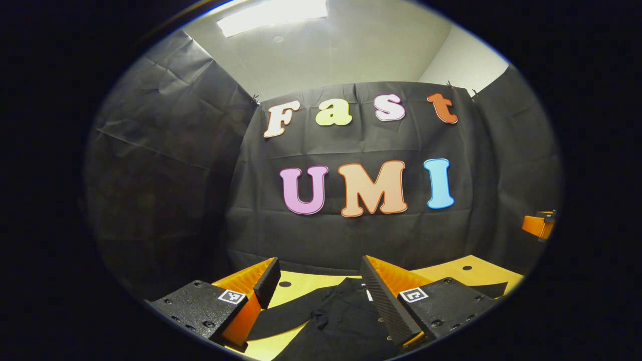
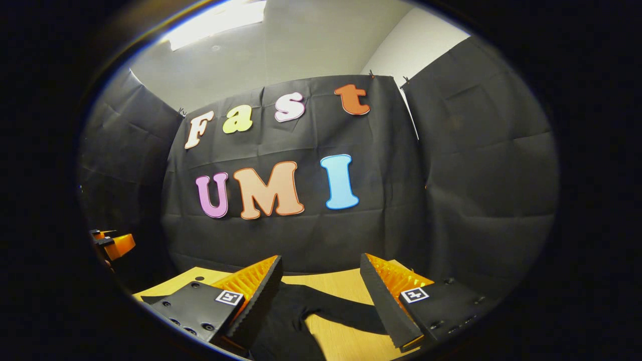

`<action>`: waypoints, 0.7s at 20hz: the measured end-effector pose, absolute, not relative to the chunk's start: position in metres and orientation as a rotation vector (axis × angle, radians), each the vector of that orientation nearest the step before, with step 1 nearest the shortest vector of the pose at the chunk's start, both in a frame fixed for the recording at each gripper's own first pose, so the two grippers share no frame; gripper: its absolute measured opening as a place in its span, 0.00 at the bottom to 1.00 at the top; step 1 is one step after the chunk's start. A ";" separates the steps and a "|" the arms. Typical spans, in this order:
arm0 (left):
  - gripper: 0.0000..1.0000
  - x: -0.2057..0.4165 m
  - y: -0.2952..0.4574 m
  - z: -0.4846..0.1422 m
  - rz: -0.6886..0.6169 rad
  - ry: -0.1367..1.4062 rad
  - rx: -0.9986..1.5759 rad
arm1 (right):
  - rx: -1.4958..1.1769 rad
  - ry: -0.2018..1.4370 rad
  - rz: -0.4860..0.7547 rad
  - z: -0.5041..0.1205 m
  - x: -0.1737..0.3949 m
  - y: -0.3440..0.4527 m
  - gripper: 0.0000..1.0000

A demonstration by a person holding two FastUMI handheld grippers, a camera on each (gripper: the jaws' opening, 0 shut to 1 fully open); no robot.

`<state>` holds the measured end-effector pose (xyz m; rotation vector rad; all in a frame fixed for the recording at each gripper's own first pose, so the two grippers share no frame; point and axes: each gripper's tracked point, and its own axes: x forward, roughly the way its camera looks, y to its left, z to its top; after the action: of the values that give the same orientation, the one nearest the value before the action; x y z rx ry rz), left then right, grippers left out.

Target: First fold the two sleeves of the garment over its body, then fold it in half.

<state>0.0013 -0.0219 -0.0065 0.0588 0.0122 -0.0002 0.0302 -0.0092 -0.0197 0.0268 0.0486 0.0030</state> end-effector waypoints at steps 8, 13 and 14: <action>0.97 0.002 -0.013 -0.010 0.032 0.025 0.080 | 0.015 0.043 -0.062 -0.020 0.054 -0.043 0.96; 0.97 0.003 -0.011 -0.013 0.047 0.035 0.098 | 0.002 0.085 -0.145 -0.045 0.077 -0.090 0.98; 0.97 0.004 -0.012 -0.015 0.048 0.040 0.110 | 0.004 0.098 -0.165 -0.053 0.083 -0.102 0.98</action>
<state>0.0037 -0.0116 -0.0150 0.1100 0.0400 0.0483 0.0828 -0.1019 -0.0529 0.0041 0.0978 -0.1654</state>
